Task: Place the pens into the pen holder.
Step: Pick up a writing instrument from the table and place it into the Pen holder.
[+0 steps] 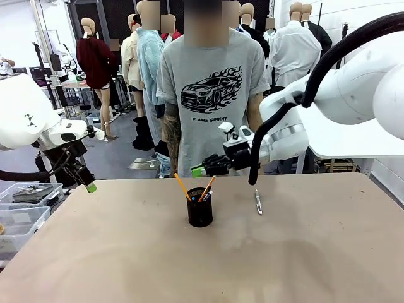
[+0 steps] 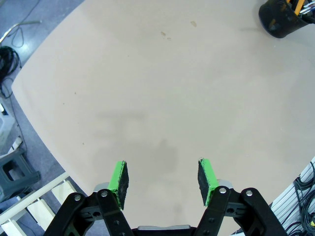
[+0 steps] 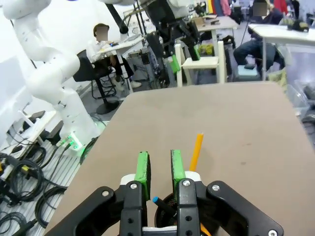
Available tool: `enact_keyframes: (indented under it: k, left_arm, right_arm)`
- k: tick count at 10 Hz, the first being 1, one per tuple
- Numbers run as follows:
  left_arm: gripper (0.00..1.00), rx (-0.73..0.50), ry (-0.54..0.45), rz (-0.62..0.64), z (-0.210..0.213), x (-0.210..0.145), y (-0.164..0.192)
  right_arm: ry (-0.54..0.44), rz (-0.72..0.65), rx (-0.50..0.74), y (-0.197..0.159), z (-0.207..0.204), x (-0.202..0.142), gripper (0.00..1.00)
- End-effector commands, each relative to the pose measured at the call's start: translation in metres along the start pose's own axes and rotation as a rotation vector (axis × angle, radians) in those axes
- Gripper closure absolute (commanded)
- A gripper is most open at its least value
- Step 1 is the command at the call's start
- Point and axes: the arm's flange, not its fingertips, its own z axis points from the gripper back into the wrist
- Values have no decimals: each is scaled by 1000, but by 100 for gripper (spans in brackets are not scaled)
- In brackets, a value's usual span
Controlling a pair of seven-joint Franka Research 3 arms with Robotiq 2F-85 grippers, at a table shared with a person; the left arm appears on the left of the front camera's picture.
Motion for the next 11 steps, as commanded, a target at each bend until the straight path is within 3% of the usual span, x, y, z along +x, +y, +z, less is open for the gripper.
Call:
enact_keyframes:
  k: [1, 3, 7, 9, 11]
  left_arm:
    - [26, 2, -11, -16, 0, -1, 3]
    - [26, 2, -11, -16, 0, -1, 3]
    - [26, 2, -11, -16, 0, -1, 3]
    - [26, 2, -11, -16, 0, -1, 3]
    - [26, 2, -11, -16, 0, -1, 3]
  right_arm:
    - [-33, 82, -65, 28, 23, 17, 75]
    - [-39, 123, -128, 45, 45, 33, 75]
    - [57, 22, -364, 73, 98, 59, 75]
    - [117, -198, -504, 70, 109, 67, 75]
    - [267, -433, -582, 53, 112, 73, 75]
